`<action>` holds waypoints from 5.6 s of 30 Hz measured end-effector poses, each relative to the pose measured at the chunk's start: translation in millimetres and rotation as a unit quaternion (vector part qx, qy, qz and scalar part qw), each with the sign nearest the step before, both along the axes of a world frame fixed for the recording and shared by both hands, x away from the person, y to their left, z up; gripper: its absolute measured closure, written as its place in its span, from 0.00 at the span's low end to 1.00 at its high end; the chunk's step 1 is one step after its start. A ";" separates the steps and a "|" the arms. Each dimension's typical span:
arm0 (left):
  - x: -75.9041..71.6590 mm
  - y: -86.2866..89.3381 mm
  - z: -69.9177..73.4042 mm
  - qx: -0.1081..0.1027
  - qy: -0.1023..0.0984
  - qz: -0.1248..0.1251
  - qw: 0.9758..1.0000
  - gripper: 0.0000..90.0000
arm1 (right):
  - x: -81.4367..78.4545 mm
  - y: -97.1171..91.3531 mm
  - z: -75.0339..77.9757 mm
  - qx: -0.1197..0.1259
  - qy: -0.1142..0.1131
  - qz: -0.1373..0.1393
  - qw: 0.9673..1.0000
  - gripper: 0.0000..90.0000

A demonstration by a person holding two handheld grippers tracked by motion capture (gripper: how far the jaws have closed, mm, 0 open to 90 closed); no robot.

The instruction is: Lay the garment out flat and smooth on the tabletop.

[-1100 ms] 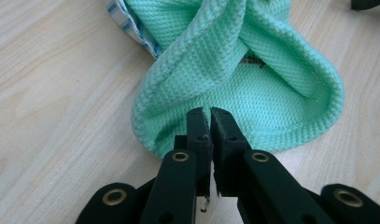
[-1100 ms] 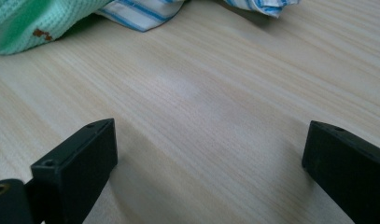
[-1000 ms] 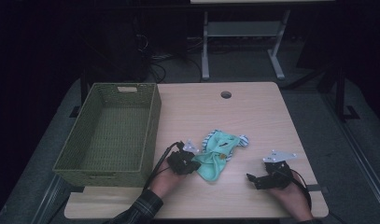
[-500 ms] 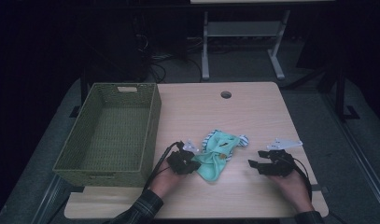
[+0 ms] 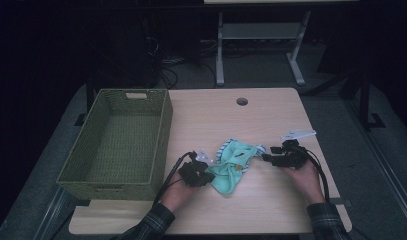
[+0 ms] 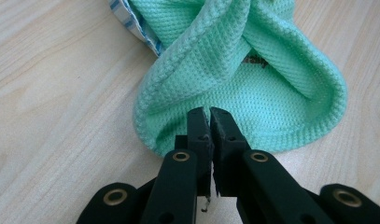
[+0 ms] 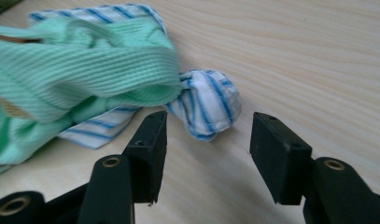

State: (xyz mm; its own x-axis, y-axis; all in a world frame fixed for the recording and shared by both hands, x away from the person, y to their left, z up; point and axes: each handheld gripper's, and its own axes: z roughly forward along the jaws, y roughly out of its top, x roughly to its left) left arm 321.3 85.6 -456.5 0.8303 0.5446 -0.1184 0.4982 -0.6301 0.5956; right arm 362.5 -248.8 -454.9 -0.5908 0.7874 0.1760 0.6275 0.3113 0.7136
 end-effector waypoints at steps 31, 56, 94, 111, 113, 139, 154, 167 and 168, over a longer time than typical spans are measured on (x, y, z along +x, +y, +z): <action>0.0 0.0 -0.2 -0.001 0.001 0.003 1.000 0.96 | 22.0 3.0 19.2 0.001 -0.016 -0.001 1.000 0.95; -0.1 0.0 -0.7 -0.008 0.001 0.007 1.000 0.96 | 45.7 -17.9 62.0 -0.008 -0.064 -0.039 0.997 0.85; 32.7 -28.0 18.0 0.018 -0.058 -0.005 0.998 0.73 | -30.1 27.7 20.1 0.016 -0.008 0.049 0.999 0.77; 50.0 -38.7 2.5 0.043 -0.057 -0.012 0.997 0.89 | -33.3 69.7 9.4 0.012 0.004 0.096 0.995 0.75; 51.2 -37.9 1.3 0.042 -0.054 -0.010 0.998 0.93 | -33.0 72.8 8.5 0.013 0.005 0.099 0.995 0.75; 52.6 -12.3 16.4 0.005 -0.058 0.047 0.997 0.96 | -32.2 86.1 -2.5 -0.071 0.004 0.089 0.993 0.94; 41.9 10.2 9.5 0.032 -0.017 0.076 0.996 0.96 | -56.1 43.7 5.7 -0.080 -0.009 0.052 0.995 0.95; 29.0 8.3 21.8 0.002 -0.035 0.052 0.998 0.71 | -37.1 31.8 19.3 -0.050 -0.015 0.042 0.998 0.78; 29.8 6.8 20.3 0.004 -0.036 0.052 0.998 0.70 | -32.9 31.2 19.3 -0.048 -0.018 0.041 0.998 0.78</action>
State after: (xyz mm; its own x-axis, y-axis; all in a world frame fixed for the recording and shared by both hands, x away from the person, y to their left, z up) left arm 351.1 92.4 -436.2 0.7749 0.6296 -0.0552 0.5177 -0.5823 0.6268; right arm 329.6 -217.7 -435.6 -0.6582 0.7486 0.0796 0.5722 0.4288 0.6990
